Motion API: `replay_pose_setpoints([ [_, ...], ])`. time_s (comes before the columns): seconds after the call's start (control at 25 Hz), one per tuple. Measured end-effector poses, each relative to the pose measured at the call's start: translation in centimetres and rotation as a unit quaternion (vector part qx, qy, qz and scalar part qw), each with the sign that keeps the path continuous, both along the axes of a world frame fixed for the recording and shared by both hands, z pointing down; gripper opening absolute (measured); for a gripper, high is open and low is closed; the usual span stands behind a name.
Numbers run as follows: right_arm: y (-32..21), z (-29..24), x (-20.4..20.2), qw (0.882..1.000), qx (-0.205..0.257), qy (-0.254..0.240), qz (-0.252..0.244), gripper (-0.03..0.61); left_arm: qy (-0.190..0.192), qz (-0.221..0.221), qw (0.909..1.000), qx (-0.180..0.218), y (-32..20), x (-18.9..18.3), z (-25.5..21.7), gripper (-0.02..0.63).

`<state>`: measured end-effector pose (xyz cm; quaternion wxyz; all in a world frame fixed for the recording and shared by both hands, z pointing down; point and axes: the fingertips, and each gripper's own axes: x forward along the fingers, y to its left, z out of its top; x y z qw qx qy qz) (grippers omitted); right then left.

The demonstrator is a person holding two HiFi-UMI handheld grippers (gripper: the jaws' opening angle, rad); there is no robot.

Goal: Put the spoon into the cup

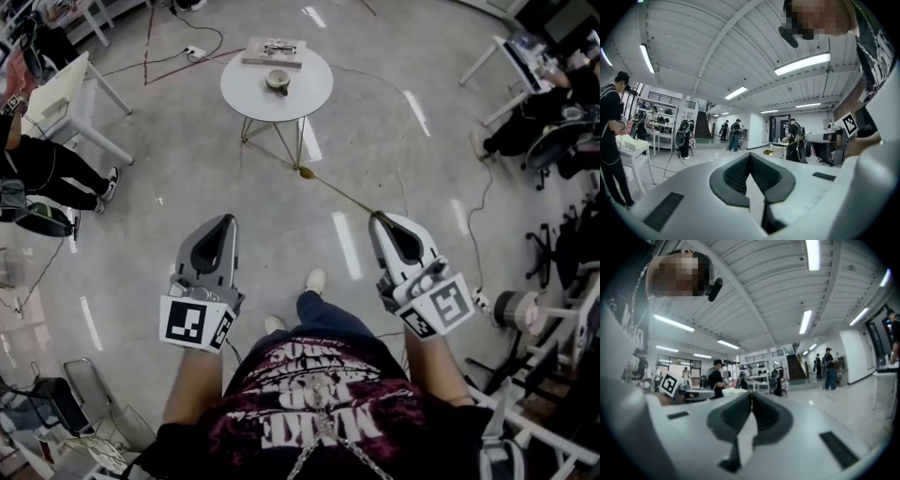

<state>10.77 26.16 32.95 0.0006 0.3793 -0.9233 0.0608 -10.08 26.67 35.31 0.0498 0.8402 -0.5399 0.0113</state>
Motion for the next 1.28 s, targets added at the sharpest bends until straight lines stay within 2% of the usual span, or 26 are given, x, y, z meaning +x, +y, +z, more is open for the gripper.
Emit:
replay_pose_setpoints([
  [0.4, -4.0, -0.6, 2.5, 1.000, 0.004, -0.015, -0.009, 0.037, -0.016, -0.001, 0.9998, 0.009, -3.5, 2.9, -0.7, 0.031],
  [0.88, -8.5, -1.8, 5.6, 0.999, 0.021, -0.032, -0.038, 0.037, -0.017, -0.028, 0.9994, 0.008, -6.9, 5.2, -1.7, 0.031],
  [1.28, -10.5, -1.6, 7.5, 0.998, 0.020, -0.037, -0.044, 0.035, -0.022, -0.034, 0.9992, 0.000, -8.1, 6.8, -1.0, 0.031],
])
